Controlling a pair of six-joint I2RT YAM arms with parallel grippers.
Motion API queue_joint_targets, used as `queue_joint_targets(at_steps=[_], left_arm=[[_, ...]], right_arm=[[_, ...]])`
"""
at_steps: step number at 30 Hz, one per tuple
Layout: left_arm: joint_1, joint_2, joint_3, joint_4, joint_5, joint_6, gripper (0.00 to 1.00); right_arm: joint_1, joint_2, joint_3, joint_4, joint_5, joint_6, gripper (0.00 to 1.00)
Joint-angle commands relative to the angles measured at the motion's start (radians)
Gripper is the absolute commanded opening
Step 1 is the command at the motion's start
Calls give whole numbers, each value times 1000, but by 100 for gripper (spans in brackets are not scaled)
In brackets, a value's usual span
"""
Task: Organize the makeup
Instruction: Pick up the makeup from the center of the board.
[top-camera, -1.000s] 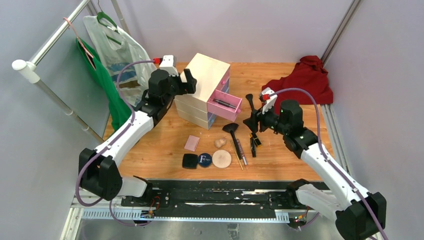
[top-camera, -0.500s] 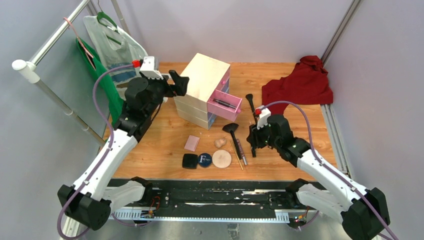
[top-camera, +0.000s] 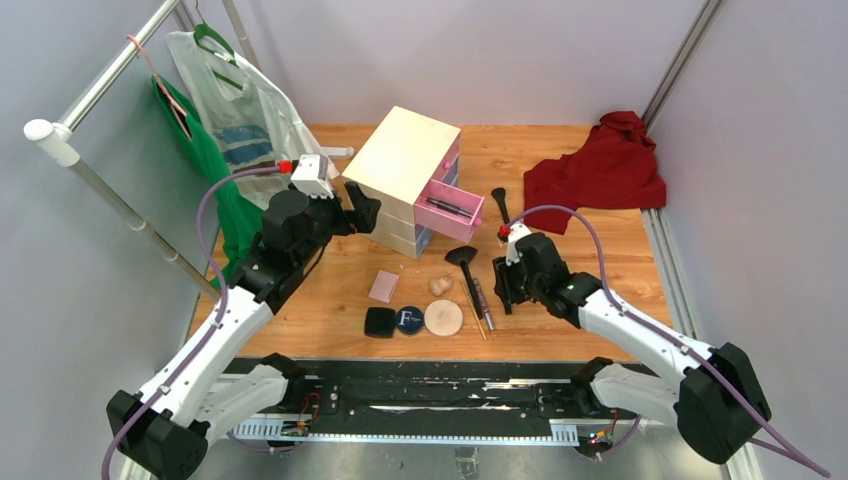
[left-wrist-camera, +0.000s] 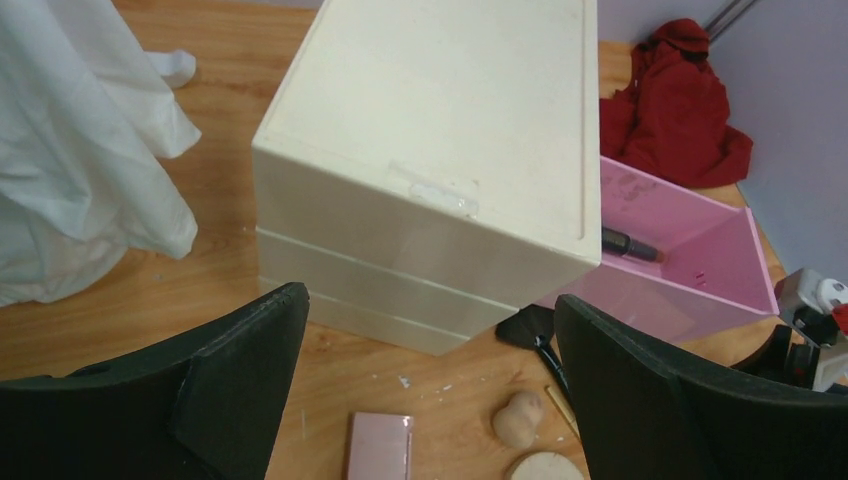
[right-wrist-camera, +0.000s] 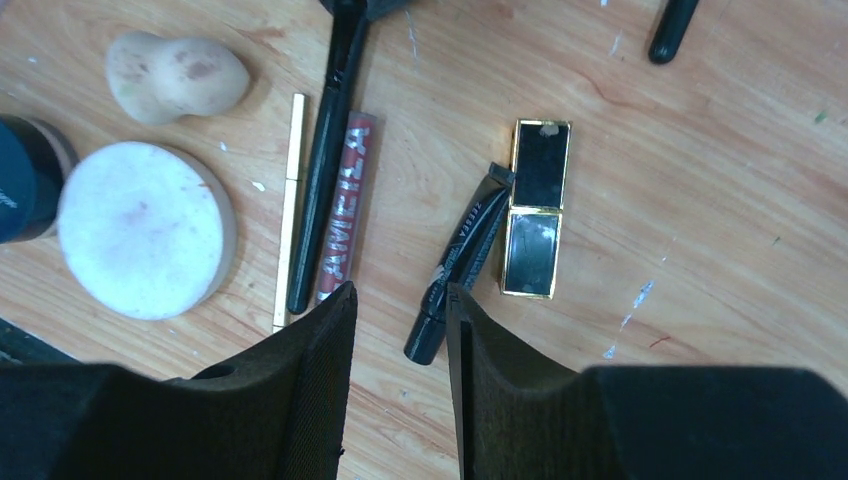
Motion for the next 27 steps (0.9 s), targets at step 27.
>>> queue_joint_targets(at_steps=[27], left_arm=[[-36, -78, -40, -23, -66, -3, 98]], right_arm=[[8, 218, 14, 27, 117, 29, 32]])
